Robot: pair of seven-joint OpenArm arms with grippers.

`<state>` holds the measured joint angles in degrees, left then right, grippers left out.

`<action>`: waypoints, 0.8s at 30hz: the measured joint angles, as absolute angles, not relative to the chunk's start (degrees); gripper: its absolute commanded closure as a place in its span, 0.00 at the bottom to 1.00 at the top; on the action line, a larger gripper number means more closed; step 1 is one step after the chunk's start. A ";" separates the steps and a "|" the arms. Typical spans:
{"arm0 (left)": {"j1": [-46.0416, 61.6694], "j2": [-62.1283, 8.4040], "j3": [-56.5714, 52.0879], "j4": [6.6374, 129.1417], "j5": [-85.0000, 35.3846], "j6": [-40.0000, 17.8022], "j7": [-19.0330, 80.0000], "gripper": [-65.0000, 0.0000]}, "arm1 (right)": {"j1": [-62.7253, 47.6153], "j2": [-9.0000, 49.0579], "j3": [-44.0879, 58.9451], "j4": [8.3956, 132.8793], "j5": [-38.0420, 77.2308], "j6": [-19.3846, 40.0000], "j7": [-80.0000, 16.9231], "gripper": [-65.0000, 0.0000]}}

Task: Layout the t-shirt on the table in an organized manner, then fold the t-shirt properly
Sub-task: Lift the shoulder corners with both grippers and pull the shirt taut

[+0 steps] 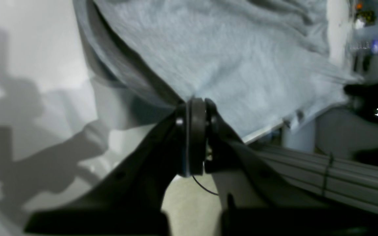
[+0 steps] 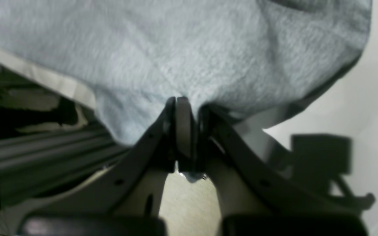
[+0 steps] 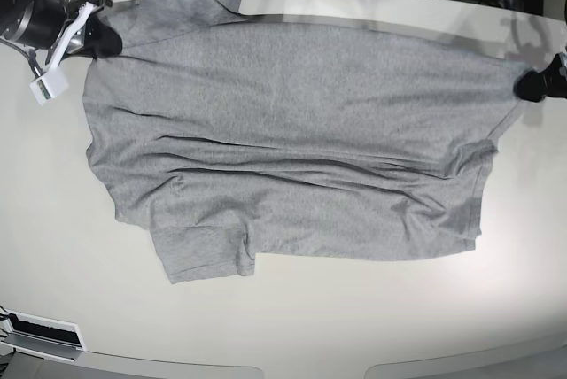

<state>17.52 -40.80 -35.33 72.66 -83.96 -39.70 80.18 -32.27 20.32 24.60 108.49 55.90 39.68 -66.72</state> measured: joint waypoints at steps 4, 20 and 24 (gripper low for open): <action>20.93 -40.49 -36.18 81.95 -83.68 -39.72 80.51 1.00 | -35.07 20.16 25.65 113.14 55.94 39.70 -67.16 1.00; 34.35 -40.51 -51.13 97.19 -83.79 -39.72 80.79 1.00 | -43.48 20.32 34.76 121.56 60.58 39.70 -69.30 1.00; 37.78 -40.47 -54.59 98.85 -83.81 -39.72 80.73 1.00 | -44.84 20.29 34.76 121.56 60.51 39.70 -71.46 1.00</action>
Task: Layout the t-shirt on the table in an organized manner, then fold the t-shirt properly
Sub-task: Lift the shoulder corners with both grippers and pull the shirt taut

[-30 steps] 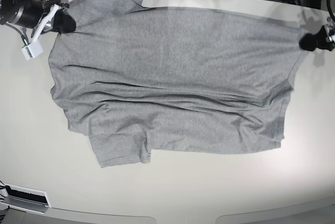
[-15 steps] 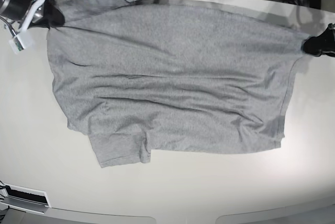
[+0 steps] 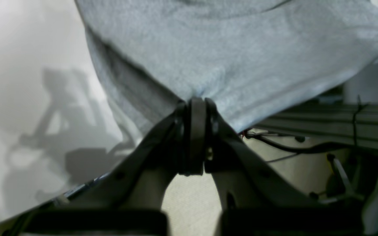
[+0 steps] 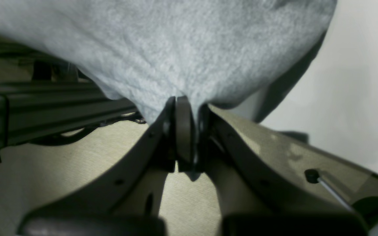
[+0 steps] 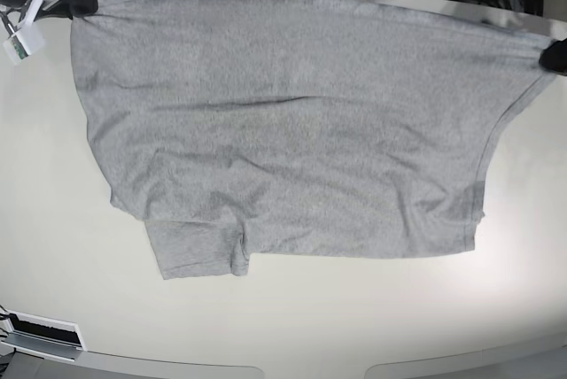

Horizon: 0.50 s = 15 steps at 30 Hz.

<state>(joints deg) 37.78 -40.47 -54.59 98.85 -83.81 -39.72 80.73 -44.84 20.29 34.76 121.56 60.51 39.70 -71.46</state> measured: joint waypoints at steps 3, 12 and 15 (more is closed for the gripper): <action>40.05 -40.47 -57.54 100.86 -84.01 -39.75 80.77 1.00 | -44.88 20.32 34.76 121.56 60.51 39.70 -71.68 1.00; 40.95 -38.37 -60.40 103.22 -84.03 -39.72 80.66 1.00 | -48.64 20.38 34.79 129.86 60.49 39.70 -73.41 1.00; 41.12 -36.45 -60.40 103.20 -84.03 -39.72 80.62 1.00 | -50.65 20.32 34.79 131.41 60.49 39.70 -73.63 1.00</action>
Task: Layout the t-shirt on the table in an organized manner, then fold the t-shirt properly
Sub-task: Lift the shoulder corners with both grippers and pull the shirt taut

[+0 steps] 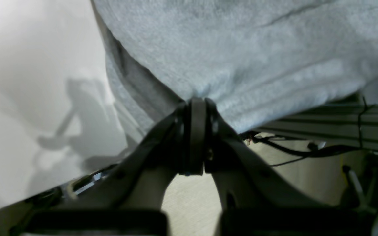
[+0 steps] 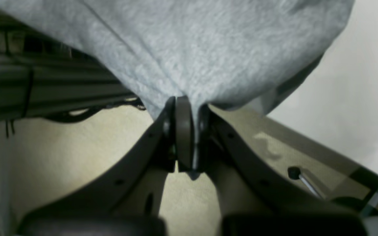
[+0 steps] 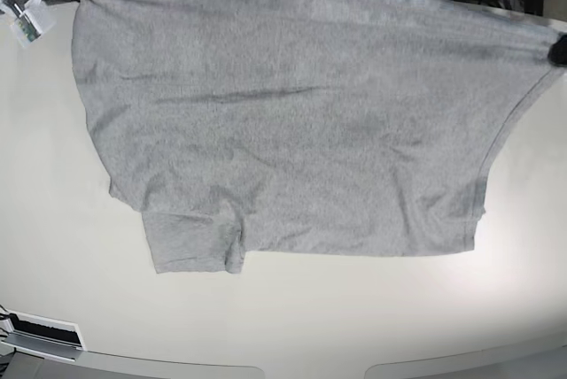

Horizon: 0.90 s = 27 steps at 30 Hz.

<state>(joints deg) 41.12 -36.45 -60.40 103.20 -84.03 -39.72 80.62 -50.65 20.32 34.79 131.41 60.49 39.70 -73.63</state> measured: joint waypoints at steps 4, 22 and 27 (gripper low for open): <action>43.66 -33.95 -60.40 103.20 -84.03 -39.72 80.79 1.00 | -50.74 20.49 34.79 131.41 57.01 39.70 -73.43 1.00; 44.82 -34.11 -60.40 103.20 -84.03 -39.72 77.12 1.00 | -50.78 20.49 34.76 131.39 55.94 39.70 -65.54 1.00; 41.25 -34.09 -60.40 103.20 -84.03 -39.72 76.99 1.00 | -49.82 20.43 33.15 127.74 53.56 39.72 -63.44 1.00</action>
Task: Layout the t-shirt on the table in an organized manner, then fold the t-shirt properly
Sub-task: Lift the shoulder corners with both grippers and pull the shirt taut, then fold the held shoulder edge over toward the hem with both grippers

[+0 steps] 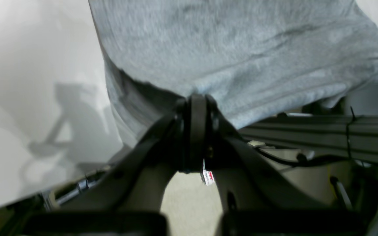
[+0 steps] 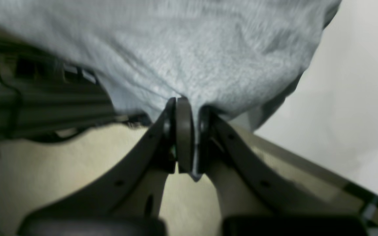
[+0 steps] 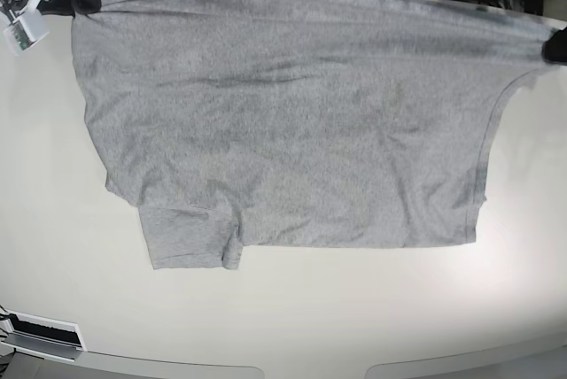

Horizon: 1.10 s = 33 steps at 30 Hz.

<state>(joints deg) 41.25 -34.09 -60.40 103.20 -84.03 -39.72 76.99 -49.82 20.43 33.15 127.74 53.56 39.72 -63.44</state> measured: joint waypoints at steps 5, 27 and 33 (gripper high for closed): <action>38.83 -33.98 -58.26 103.18 -84.01 -39.72 75.68 1.00 | -43.51 20.29 30.81 121.58 52.66 39.70 -63.46 1.00; 30.61 -34.11 -47.35 103.09 -67.72 -39.70 66.15 1.00 | -33.74 20.16 30.04 119.22 52.42 39.70 -63.59 1.00; 30.74 -34.22 -47.37 103.09 -70.37 -39.72 68.14 1.00 | -33.45 20.16 30.04 119.20 50.13 39.70 -65.17 1.00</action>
